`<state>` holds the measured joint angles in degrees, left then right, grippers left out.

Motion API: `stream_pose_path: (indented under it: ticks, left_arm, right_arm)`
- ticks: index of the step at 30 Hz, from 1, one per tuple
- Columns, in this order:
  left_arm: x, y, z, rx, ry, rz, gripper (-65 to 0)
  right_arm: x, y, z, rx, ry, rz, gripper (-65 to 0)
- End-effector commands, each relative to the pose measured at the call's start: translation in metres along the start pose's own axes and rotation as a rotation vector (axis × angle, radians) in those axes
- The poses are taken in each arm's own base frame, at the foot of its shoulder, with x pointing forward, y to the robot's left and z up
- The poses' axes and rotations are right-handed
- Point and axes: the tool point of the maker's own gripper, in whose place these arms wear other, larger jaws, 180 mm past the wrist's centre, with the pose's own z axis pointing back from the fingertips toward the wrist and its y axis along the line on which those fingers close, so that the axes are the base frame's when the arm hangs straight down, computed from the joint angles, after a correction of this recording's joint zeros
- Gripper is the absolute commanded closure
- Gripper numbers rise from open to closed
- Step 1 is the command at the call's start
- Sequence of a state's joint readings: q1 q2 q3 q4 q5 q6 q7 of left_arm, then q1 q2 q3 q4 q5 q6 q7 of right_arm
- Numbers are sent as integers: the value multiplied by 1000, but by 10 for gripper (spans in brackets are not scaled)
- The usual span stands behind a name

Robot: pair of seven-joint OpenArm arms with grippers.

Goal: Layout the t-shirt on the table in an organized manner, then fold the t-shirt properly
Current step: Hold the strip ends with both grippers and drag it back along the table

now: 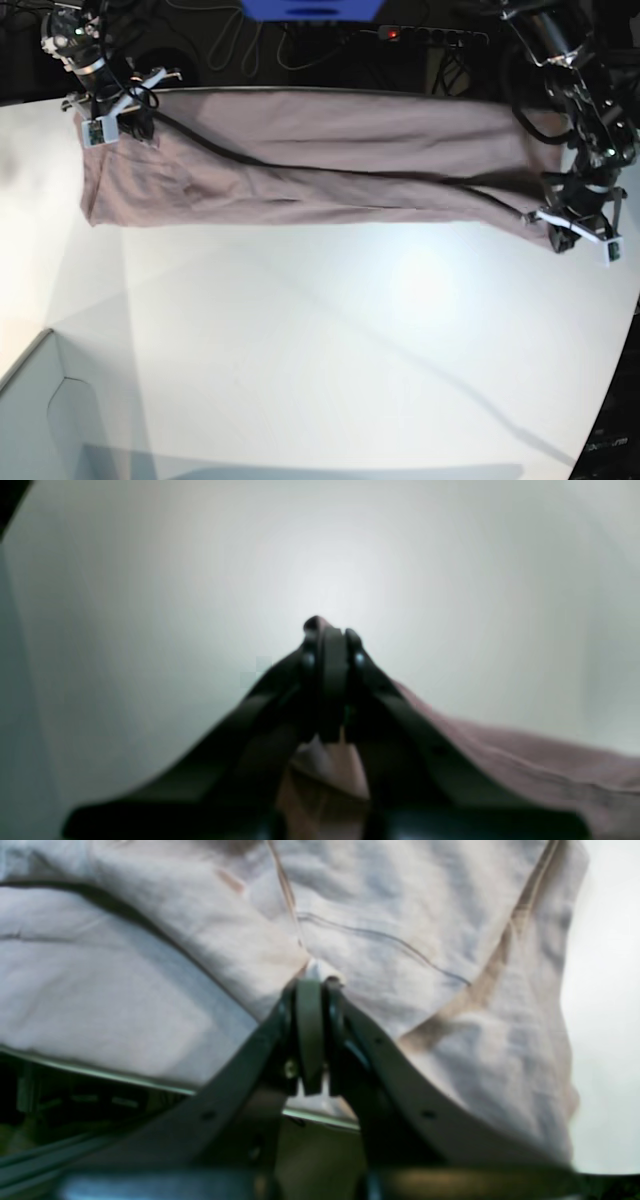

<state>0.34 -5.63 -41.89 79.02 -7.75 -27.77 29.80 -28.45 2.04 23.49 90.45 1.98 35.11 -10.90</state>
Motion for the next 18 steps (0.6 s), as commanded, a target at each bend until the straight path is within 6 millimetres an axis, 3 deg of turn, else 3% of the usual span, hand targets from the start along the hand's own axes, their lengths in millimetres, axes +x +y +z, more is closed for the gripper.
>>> stream_pose_path:
  ticks: [1,8,18]
  left_arm:
    - [27,6,2,5,-72,-23,0]
    - [61,10,-5,9,-131,-40,0]
    - [35,17,-21,4,-55,21,0]
  right_arm:
    - [9,-2,3,-1,-38,0,0]
    - [9,-3,3,-4,-38,0,0]
    - [9,-1,2,0,-39,-4,0]
